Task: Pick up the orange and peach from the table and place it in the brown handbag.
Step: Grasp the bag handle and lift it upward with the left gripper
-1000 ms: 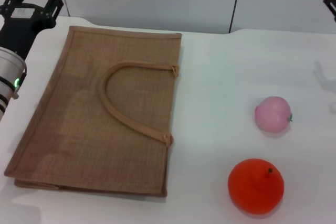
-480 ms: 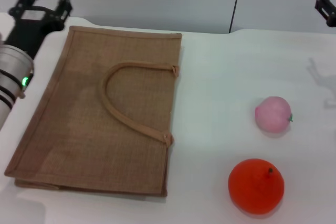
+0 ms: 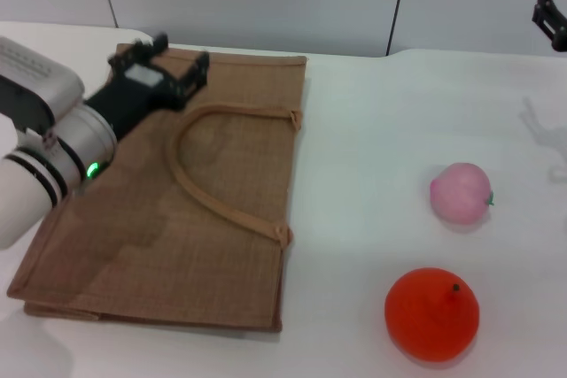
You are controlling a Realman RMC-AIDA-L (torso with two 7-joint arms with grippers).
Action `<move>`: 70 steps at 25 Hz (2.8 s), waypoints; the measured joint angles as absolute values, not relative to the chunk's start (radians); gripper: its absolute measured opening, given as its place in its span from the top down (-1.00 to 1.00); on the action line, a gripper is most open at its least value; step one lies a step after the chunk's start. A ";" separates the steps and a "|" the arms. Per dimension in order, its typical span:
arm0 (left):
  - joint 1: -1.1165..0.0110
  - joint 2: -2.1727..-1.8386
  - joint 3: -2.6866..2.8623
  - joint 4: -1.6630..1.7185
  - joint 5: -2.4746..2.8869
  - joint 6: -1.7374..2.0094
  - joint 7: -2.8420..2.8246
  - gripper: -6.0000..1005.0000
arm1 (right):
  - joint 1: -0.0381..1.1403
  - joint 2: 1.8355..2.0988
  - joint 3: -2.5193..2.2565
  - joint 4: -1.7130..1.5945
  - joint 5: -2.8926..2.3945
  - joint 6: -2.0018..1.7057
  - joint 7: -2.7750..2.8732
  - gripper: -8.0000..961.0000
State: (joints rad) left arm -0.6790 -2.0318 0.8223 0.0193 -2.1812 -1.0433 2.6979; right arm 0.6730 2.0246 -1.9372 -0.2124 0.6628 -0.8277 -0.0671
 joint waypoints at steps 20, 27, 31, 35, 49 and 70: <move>-0.565 -2.030 0.818 0.151 -1.982 -0.993 2.448 -0.35 | 0.664 2.023 -1.934 -0.201 0.663 -0.824 -0.069 -0.83; -0.540 -2.032 0.823 0.294 -1.836 -0.991 2.241 -0.35 | 0.665 2.022 -1.938 -0.201 0.661 -0.824 -0.069 -0.83; -0.528 -2.034 0.823 0.380 -1.689 -0.984 2.094 -0.35 | 0.666 2.022 -1.939 -0.201 0.661 -0.824 -0.069 -0.83; -0.514 -2.035 0.822 0.477 -1.545 -0.975 1.929 -0.35 | 0.664 2.022 -1.940 -0.201 0.661 -0.824 -0.069 -0.83; -0.543 -2.035 0.822 0.670 -1.155 -0.980 1.518 -0.35 | 0.673 2.022 -1.944 -0.201 0.661 -0.824 -0.064 -0.83; -0.603 -2.031 0.818 0.755 -0.893 -1.022 1.344 -0.31 | 0.673 2.022 -1.943 -0.211 0.661 -0.798 -0.069 -0.83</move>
State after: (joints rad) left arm -0.6031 -2.0307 0.8177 0.7553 -0.8934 -1.0225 1.3440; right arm 0.6735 2.0217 -1.9434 -0.2107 0.6612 -0.7976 -0.0690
